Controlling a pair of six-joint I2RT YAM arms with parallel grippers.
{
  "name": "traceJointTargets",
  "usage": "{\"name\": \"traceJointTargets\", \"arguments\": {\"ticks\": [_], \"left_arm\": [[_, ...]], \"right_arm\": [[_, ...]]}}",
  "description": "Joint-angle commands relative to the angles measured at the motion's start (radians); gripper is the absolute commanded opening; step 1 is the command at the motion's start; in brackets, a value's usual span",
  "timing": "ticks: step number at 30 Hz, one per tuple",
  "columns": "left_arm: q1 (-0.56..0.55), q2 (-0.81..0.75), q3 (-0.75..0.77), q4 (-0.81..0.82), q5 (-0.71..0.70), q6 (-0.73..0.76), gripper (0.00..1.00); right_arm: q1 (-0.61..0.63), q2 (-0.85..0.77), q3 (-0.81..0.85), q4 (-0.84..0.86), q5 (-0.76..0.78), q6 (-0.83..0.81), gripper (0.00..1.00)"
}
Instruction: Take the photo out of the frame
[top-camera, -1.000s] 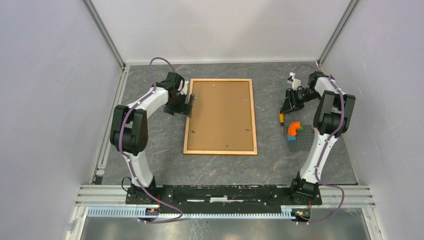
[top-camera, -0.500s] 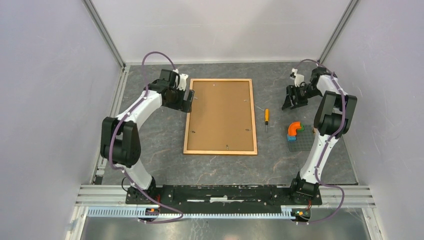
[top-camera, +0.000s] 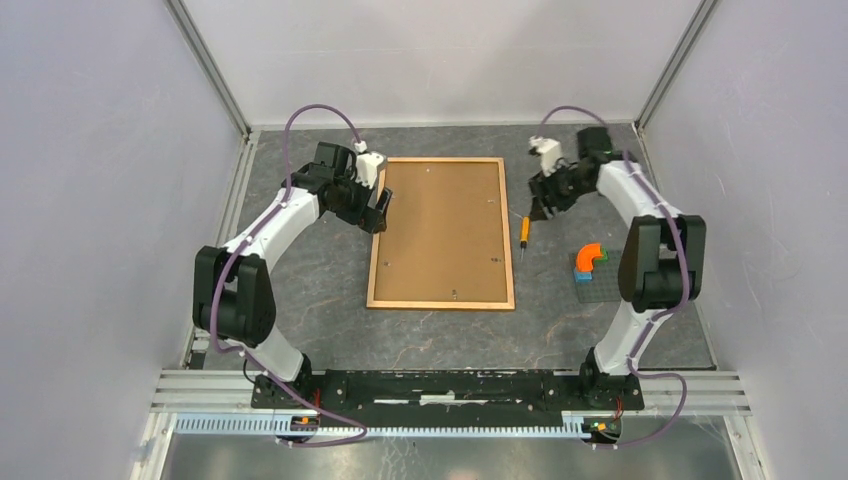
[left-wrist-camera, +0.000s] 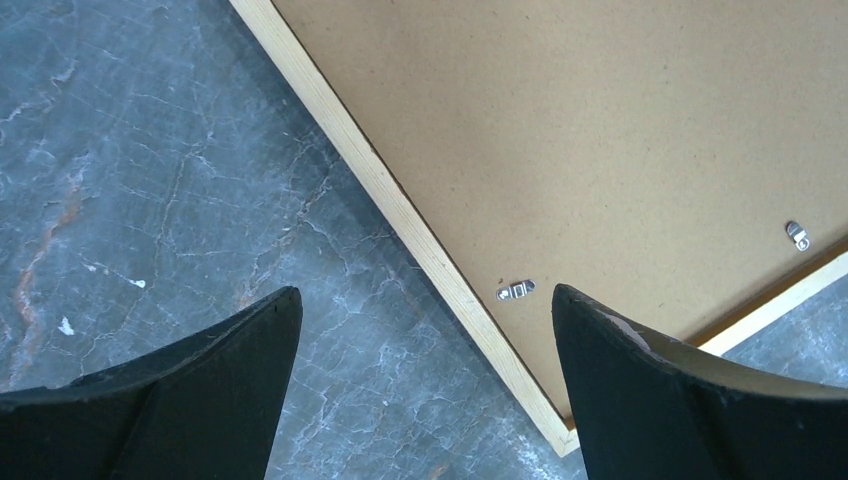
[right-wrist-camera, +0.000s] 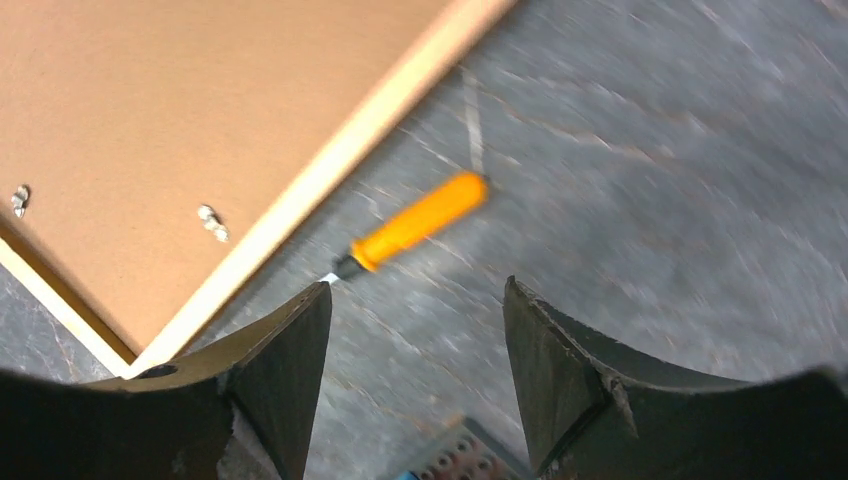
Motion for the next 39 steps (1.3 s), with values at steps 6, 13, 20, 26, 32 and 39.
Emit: {"name": "traceJointTargets", "arguments": {"ticks": [6,13,20,26,32,39], "left_arm": [[-0.005,-0.064,-0.020,-0.006,0.037,0.081,1.00],[-0.014,-0.072,-0.033,-0.030,0.063,0.122,1.00],[-0.109,-0.117,-0.102,-0.115,0.058,0.350,1.00],[-0.330,-0.223,-0.300,-0.126,-0.007,0.543,0.99],[-0.526,-0.200,-0.375,-0.006,-0.082,0.452,0.85],[-0.630,-0.119,-0.367,0.104,-0.139,0.407,0.75]], "right_arm": [[0.190,0.000,-0.061,0.103,0.126,-0.072,0.61],[0.205,0.071,-0.090,0.097,0.212,-0.105,0.55],[0.176,0.062,-0.124,0.068,0.296,-0.132,0.52],[0.146,0.012,-0.114,0.017,0.231,-0.138,0.53],[0.144,-0.076,-0.121,0.042,0.082,-0.056,0.55],[0.139,-0.146,-0.159,0.095,-0.002,0.017,0.61]]}}
